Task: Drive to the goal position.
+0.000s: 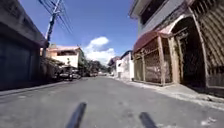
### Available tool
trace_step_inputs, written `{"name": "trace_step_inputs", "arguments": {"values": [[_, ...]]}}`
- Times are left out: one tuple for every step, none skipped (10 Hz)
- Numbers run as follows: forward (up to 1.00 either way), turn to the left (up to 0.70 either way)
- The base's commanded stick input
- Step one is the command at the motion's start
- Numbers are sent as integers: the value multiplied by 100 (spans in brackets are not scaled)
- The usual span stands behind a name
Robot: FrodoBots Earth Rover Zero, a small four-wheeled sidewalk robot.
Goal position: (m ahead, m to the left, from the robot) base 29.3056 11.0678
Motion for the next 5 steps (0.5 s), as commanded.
{"name": "trace_step_inputs", "arguments": {"values": [[100,3],[100,3],[100,4],[100,4],[100,10]]}}
